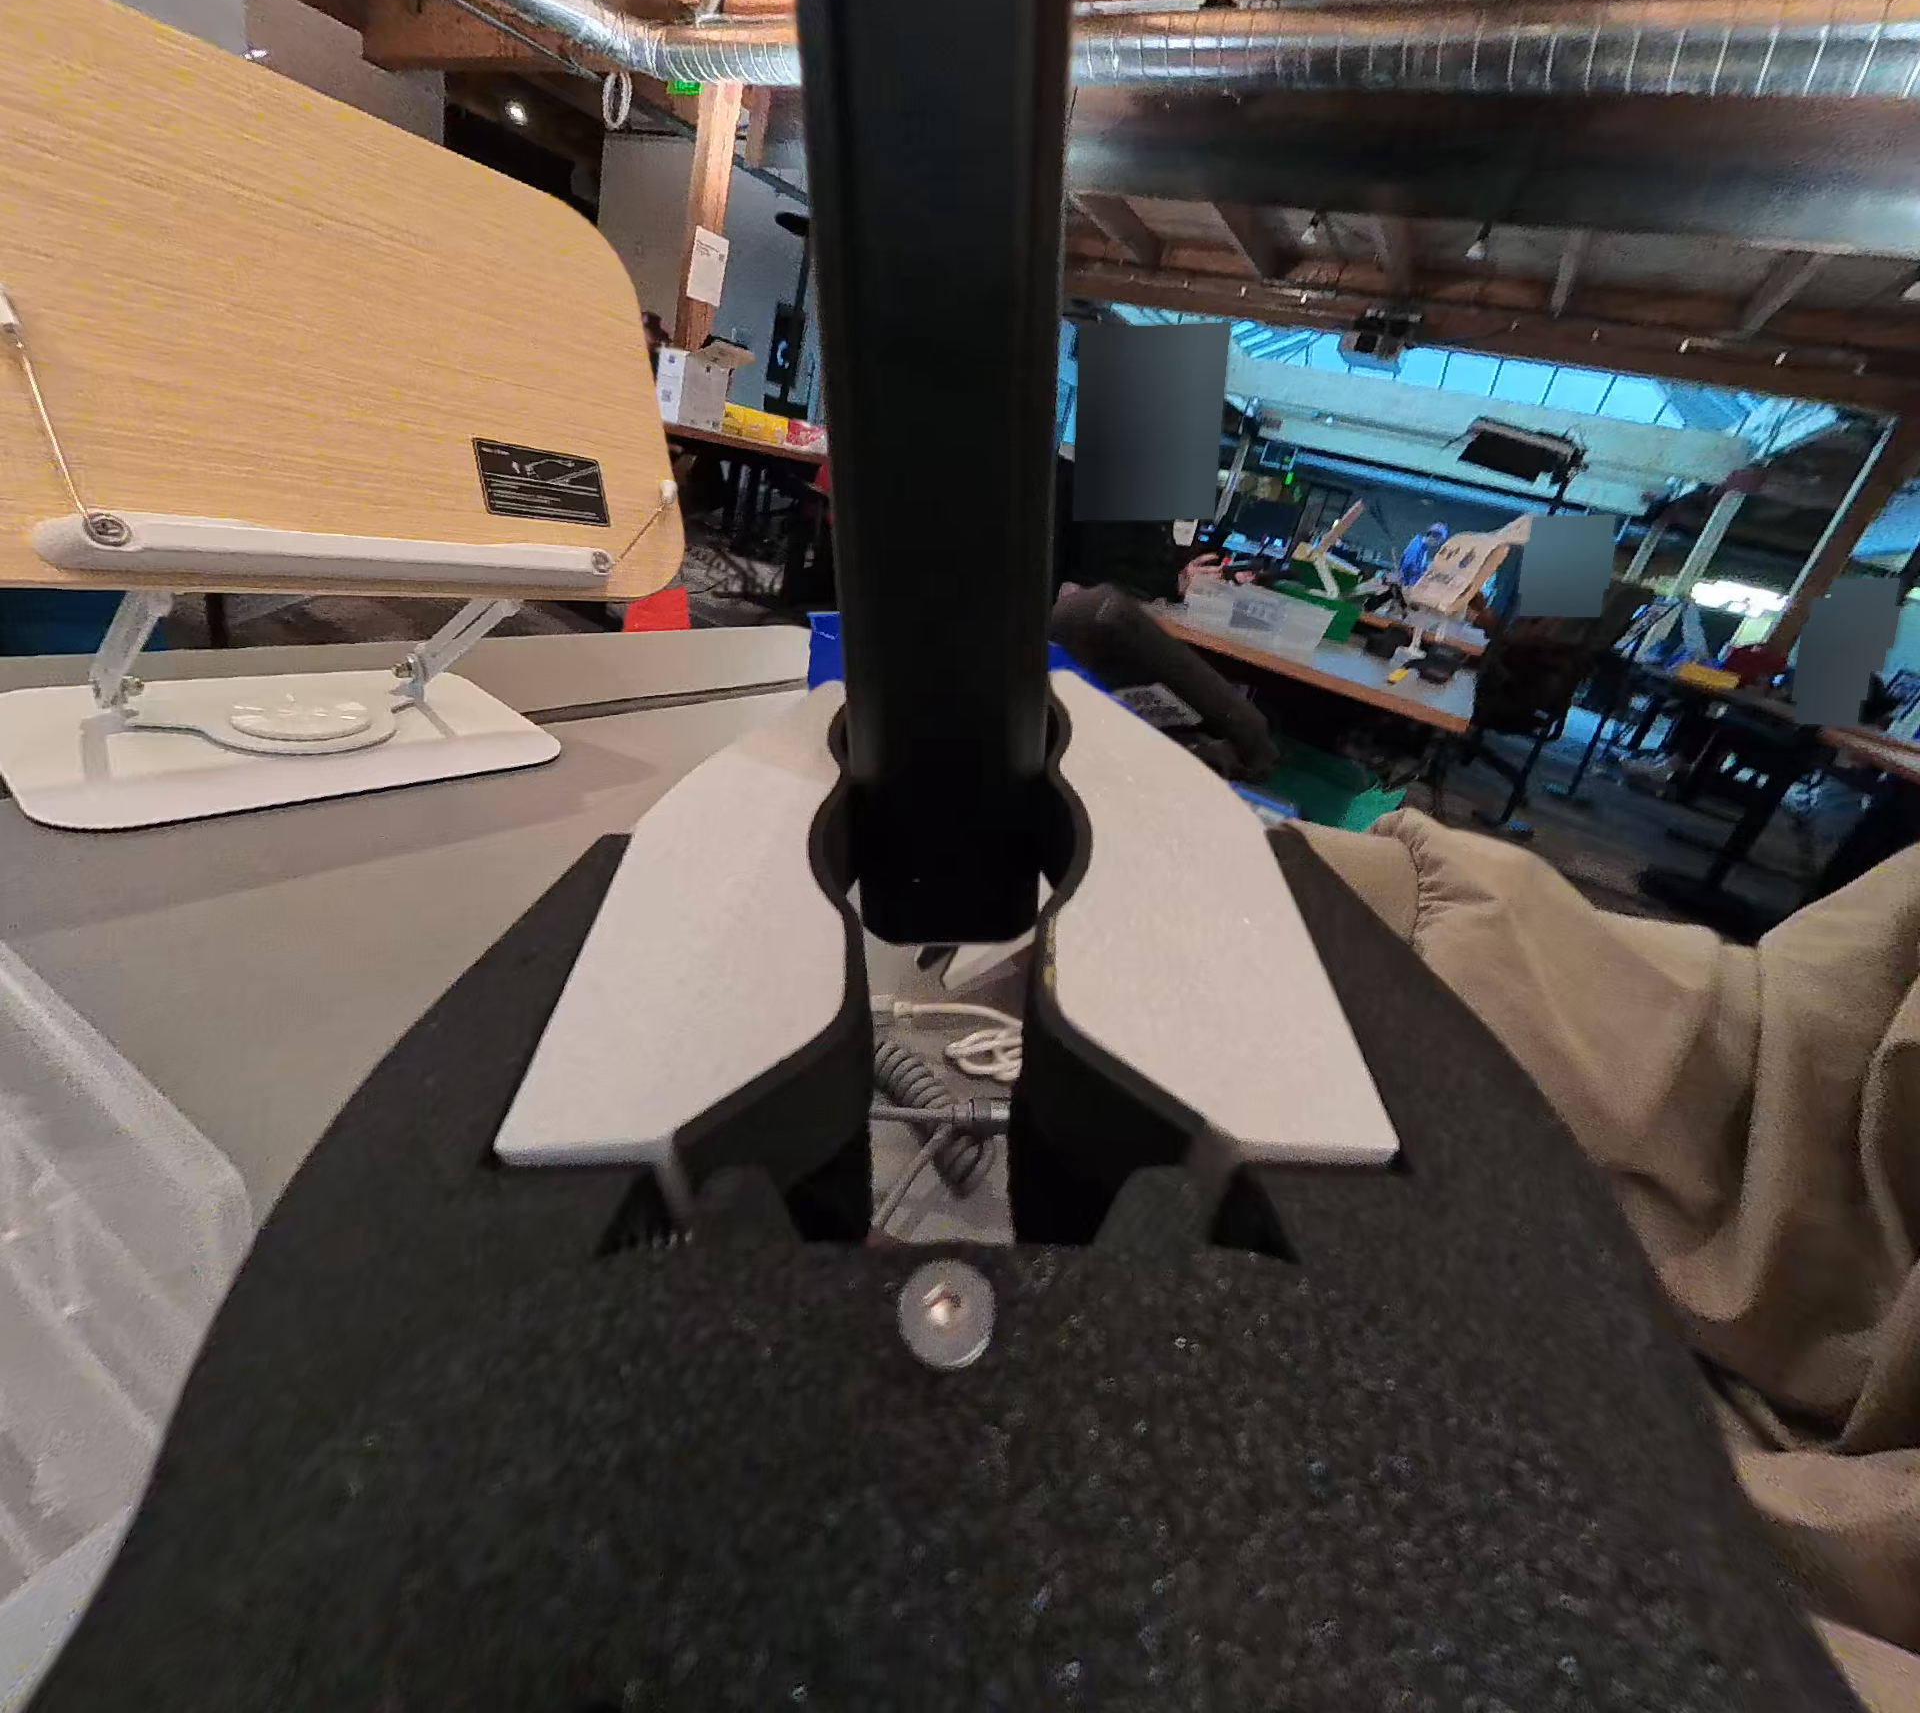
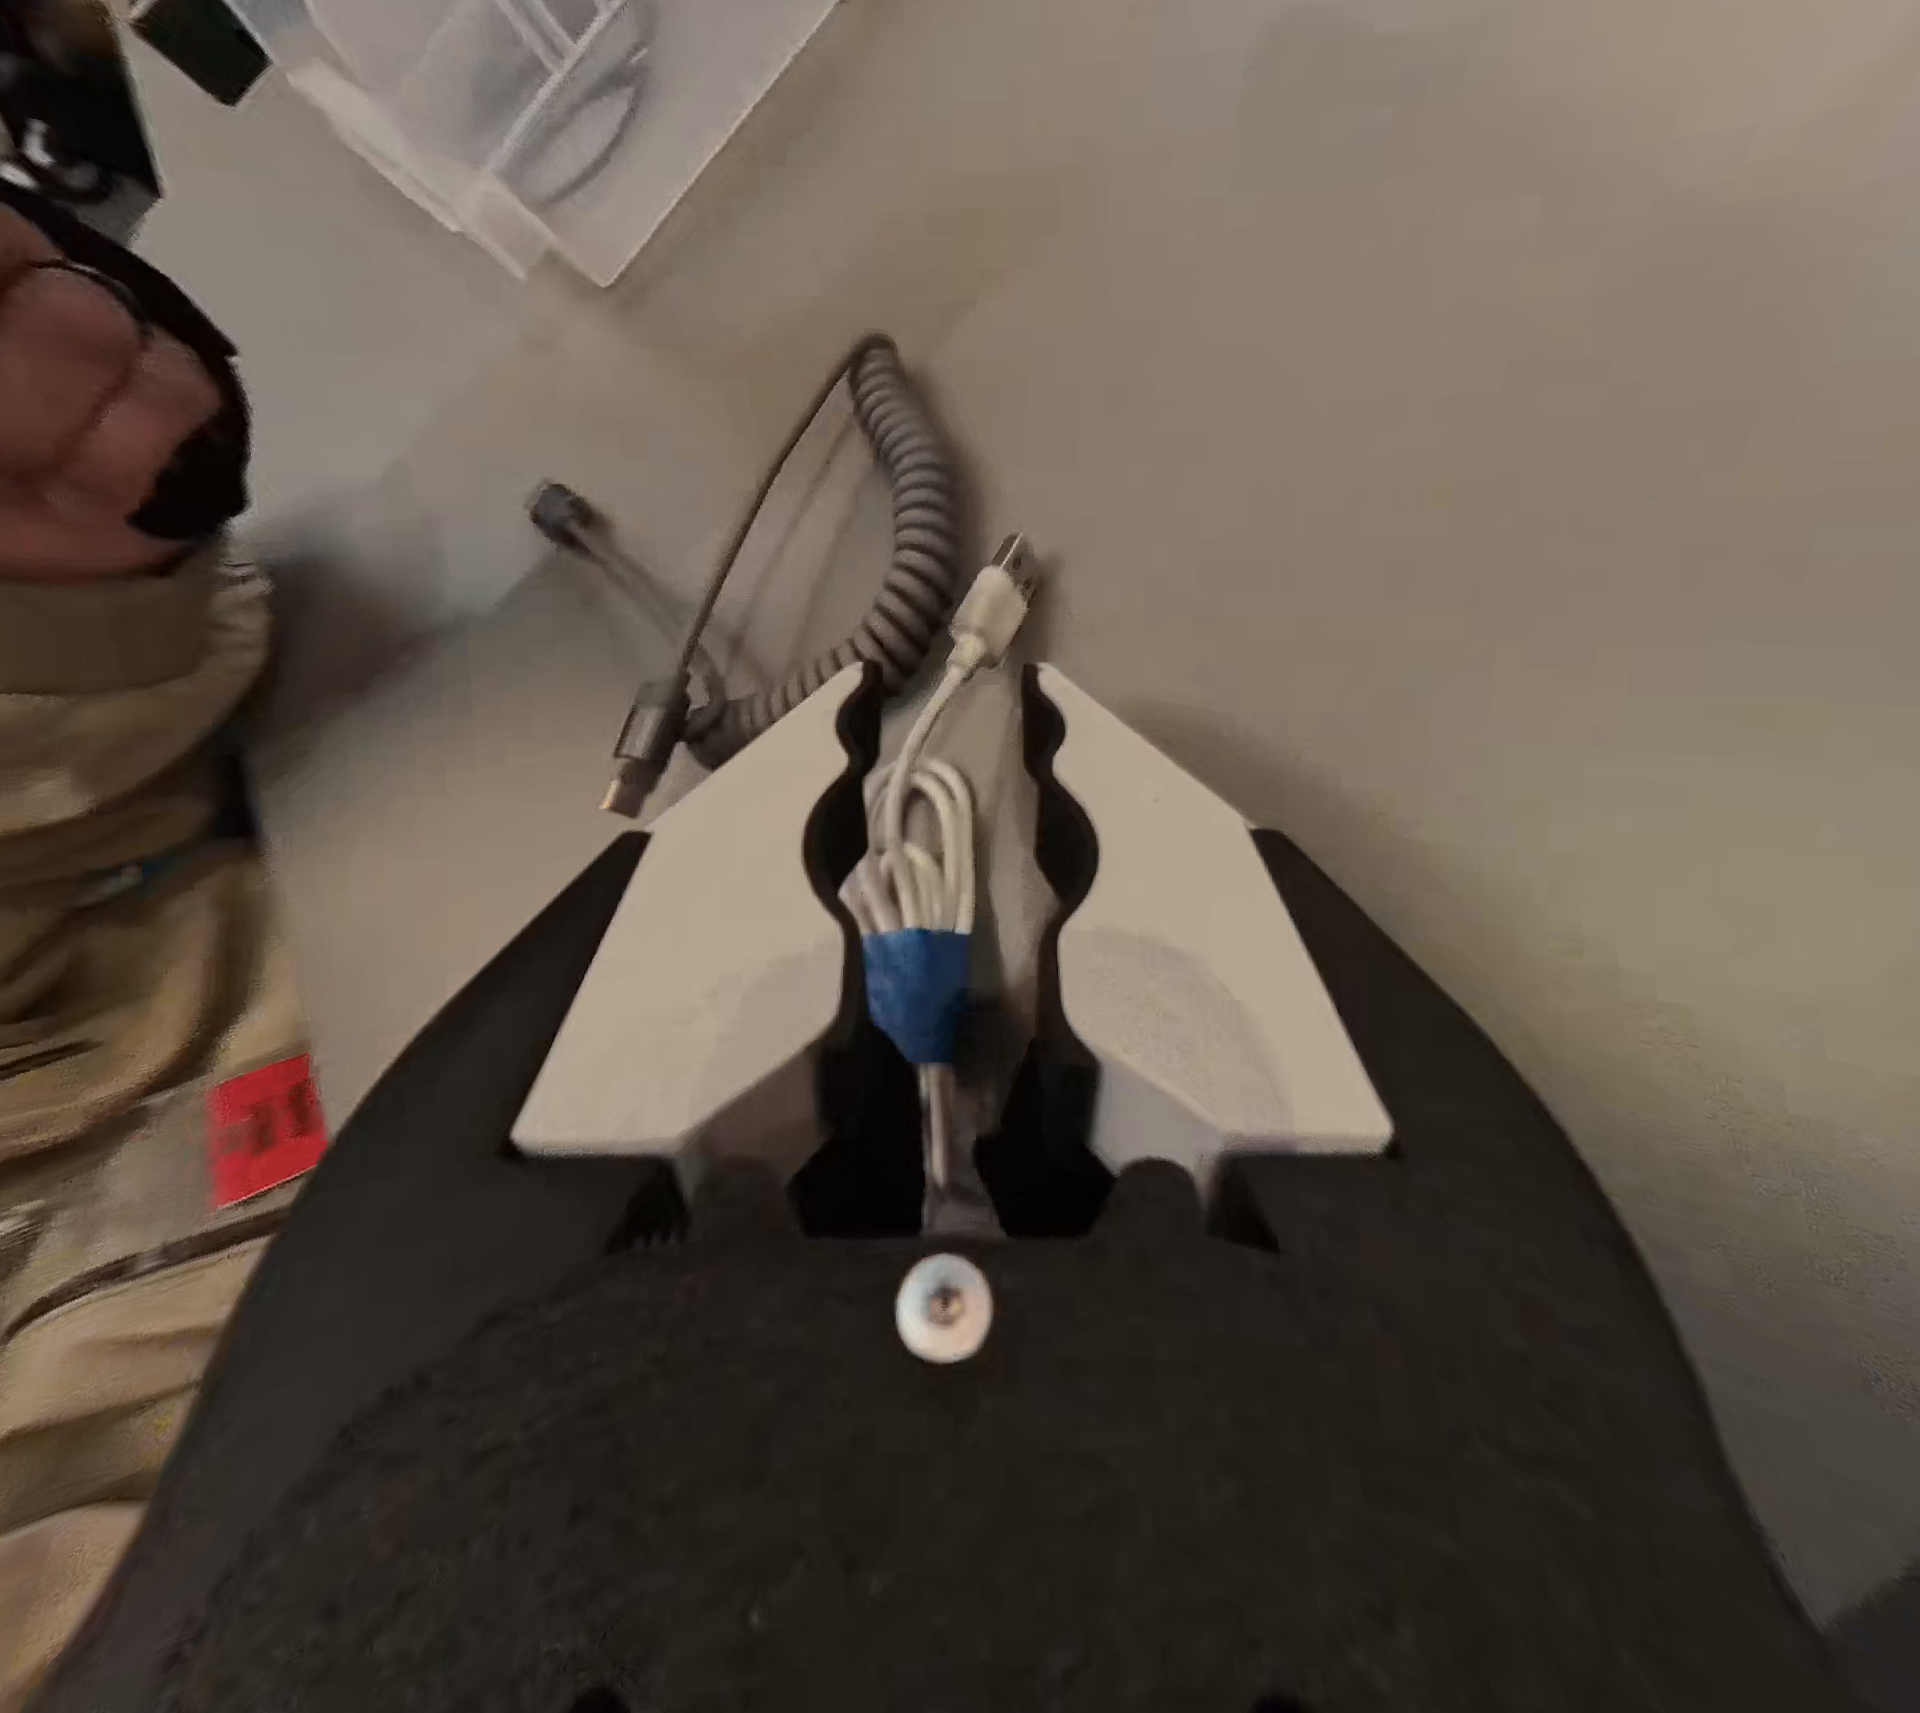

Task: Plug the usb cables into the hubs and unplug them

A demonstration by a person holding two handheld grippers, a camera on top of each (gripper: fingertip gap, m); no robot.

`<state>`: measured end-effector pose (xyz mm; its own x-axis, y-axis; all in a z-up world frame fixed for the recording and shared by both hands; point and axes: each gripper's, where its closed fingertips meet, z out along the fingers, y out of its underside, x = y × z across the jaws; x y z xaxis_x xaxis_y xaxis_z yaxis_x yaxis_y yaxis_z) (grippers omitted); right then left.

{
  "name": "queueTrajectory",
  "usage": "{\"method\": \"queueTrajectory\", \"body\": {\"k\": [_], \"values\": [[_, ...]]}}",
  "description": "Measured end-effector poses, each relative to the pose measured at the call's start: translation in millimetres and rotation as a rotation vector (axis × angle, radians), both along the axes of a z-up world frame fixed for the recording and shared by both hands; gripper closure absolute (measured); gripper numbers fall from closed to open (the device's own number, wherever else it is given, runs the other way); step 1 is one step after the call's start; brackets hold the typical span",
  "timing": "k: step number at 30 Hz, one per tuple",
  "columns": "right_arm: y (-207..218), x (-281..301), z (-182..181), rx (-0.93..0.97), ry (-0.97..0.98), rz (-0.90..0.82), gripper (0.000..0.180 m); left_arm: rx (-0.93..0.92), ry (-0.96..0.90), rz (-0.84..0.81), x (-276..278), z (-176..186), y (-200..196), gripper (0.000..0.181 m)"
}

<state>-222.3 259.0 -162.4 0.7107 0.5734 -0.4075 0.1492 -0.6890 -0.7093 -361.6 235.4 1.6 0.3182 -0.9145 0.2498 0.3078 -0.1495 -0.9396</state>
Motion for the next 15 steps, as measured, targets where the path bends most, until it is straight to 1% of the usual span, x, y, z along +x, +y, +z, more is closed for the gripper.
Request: {"method": "queueTrajectory", "body": {"k": [2,5,6,7,9,11,12,14,15], "values": [[-3.0,-2.4,-4.8,-0.055,0.016,0.005,0.155,-0.024,-0.023,-0.001,-3.5,-1.3,4.6,0.150],[-1.7,-8.6,-10.3,-0.124,0.052,-0.032,0.157,-0.043,-0.019,0.014,-5.5,-7.4,11.7,0.150],[-2.4,-11.7,-13.5,-0.148,0.057,-0.035,0.160,-0.046,-0.011,0.016,-4.7,-9.9,13.0,0.150],[-3.4,-14.1,-17.3,-0.165,0.050,-0.034,0.172,-0.050,-0.001,0.017,-3.4,-12.7,13.9,0.150],[-4.5,-16.7,-21.2,-0.165,0.013,-0.013,0.176,-0.057,0.025,0.015,-0.2,-18.3,14.7,0.151],[2.4,-8.9,-10.8,-0.022,-0.090,0.002,0.177,-0.061,0.045,0.012,2.7,-22.4,14.6,0.151],[7.0,0.4,-2.7,0.083,-0.191,0.005,0.177,-0.064,0.050,0.012,3.7,-23.7,14.6,0.151],[18.6,29.2,13.9,0.301,-0.494,-0.008,0.177,-0.071,0.052,0.010,4.9,-24.9,14.8,0.151],[21.0,37.9,22.8,0.418,-0.640,0.027,0.177,-0.073,0.052,0.011,5.2,-25.3,14.9,0.151]]}}
